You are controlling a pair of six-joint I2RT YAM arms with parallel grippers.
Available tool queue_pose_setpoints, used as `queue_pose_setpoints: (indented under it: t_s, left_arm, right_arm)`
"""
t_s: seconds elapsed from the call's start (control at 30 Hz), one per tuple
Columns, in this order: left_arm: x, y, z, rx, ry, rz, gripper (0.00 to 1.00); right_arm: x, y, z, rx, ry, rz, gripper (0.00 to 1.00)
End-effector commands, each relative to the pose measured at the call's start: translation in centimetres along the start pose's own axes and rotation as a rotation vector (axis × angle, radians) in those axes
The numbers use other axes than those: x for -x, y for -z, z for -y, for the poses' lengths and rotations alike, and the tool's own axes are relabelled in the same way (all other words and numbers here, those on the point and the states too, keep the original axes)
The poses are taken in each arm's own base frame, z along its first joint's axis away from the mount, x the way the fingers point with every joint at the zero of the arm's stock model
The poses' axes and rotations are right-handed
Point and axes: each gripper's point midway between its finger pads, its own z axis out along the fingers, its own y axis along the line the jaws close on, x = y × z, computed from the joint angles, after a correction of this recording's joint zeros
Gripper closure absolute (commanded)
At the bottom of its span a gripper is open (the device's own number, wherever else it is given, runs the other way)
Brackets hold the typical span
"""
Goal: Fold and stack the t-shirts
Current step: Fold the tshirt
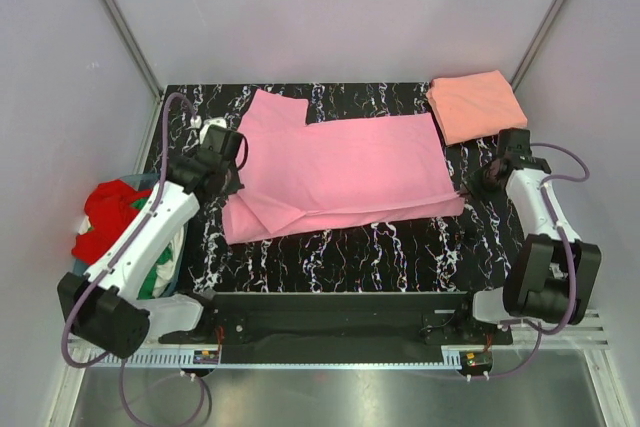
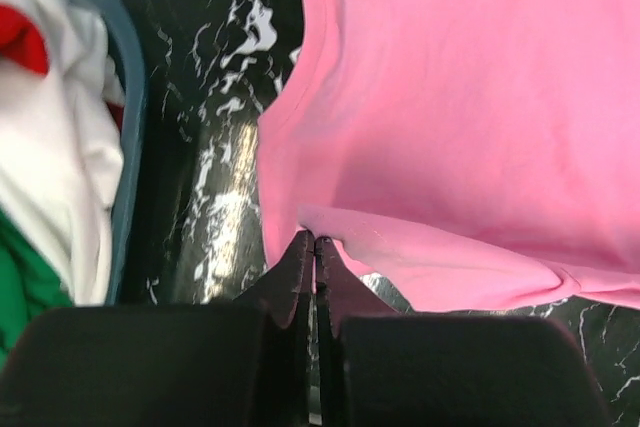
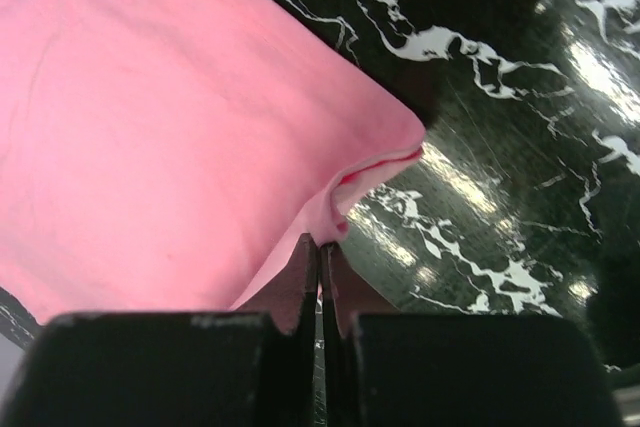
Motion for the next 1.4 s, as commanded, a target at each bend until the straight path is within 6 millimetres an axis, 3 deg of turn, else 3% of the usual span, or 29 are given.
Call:
queue_pose_setpoints:
  t_s: [0.0,0.13,0.3,0.57,0.73,0.8,0.87,0.9,0.93,0.97,1.0,1.03,1.1,1.13,1.17,1.2,1.27,1.3,1.33,1.37]
  left_arm:
    - [4.7,-0.6,1.9,-0.115,-0.024,0.088,1.00]
    - [6.9,-3.3,2.4,-0.084,-0.031,0.058,1.00]
    - [8.4,-5.2,2.3,-0.047,-0.040,0.045,1.00]
    - [8.9,-9.1,2.2,0.031,-0.078,-0.014,1.00]
    - [8.8,-12.0,1.1,0.104,-0.072,-0.068,1.00]
    - [8.8,-13.4,1.0,0.124,-0.070,-0.099,0.98]
    - [9.1,-14.3,0.7,0.136,-0.060,-0.116,0.86]
    - [9.5,-14.9,0.8,0.144,-0.060,-0.129,0.78]
    - [10.0,-15.1,0.4,0.152,-0.047,-0.135,0.65]
    - [10.4,-15.1,0.4,0.154,-0.040,-0.141,0.61]
    - [11.2,-14.3,0.2,0.160,-0.035,-0.135,0.54]
    - [11.6,-13.6,0.1,0.160,-0.029,-0.122,0.37]
    - [12.2,-11.4,-0.3,0.148,0.003,-0.080,0.22]
    - [12.0,-10.5,-0.5,0.144,0.019,-0.070,0.17]
    - [11.8,-9.9,-0.6,0.133,0.038,-0.060,0.16]
    - [10.4,-8.8,-1.1,0.125,0.064,-0.062,0.16]
    - [9.3,-7.4,-0.8,0.059,0.111,-0.034,0.16]
    - [6.3,-8.1,-1.2,0.066,0.130,-0.087,0.17]
    - [5.2,-8.1,-0.9,0.037,0.154,-0.099,0.18]
    - [5.2,-7.6,-0.6,0.001,0.186,-0.059,0.22]
  right_arm:
    - [2.2,-0.5,-2.7,0.062,0.036,0.024,1.00]
    - [3.5,-1.9,-4.3,0.072,0.044,0.011,1.00]
    - [4.1,-3.7,-5.3,0.056,0.060,-0.008,1.00]
    - [5.0,-6.0,-7.4,0.048,0.084,-0.015,1.00]
    - [5.4,-8.8,-7.9,0.015,0.098,-0.041,1.00]
    - [5.8,-10.0,-8.1,-0.002,0.105,-0.049,0.90]
    - [5.8,-11.2,-7.7,-0.034,0.122,-0.070,0.71]
    - [6.7,-11.1,-8.2,-0.038,0.128,-0.046,0.45]
    - [6.8,-11.1,-8.2,-0.046,0.147,-0.053,0.34]
    - [7.1,-11.4,-8.1,-0.063,0.157,-0.049,0.23]
    - [8.0,-10.7,-8.9,-0.050,0.166,-0.027,0.10]
    - [8.2,-10.4,-9.1,-0.048,0.180,-0.023,0.07]
    - [8.7,-8.4,-9.2,-0.044,0.185,0.015,0.05]
    - [8.9,-7.7,-9.7,-0.020,0.183,0.034,0.05]
    - [9.1,-5.6,-10.5,0.018,0.188,0.072,0.04]
    - [8.5,-5.1,-10.4,0.021,0.199,0.076,0.04]
    - [6.4,-2.6,-12.7,0.074,0.292,0.121,0.04]
    - [5.2,-2.0,-13.8,0.095,0.332,0.127,0.04]
    - [1.2,-0.8,-16.5,0.155,0.450,0.109,0.05]
    - [-0.7,-0.4,-17.7,0.180,0.495,0.096,0.06]
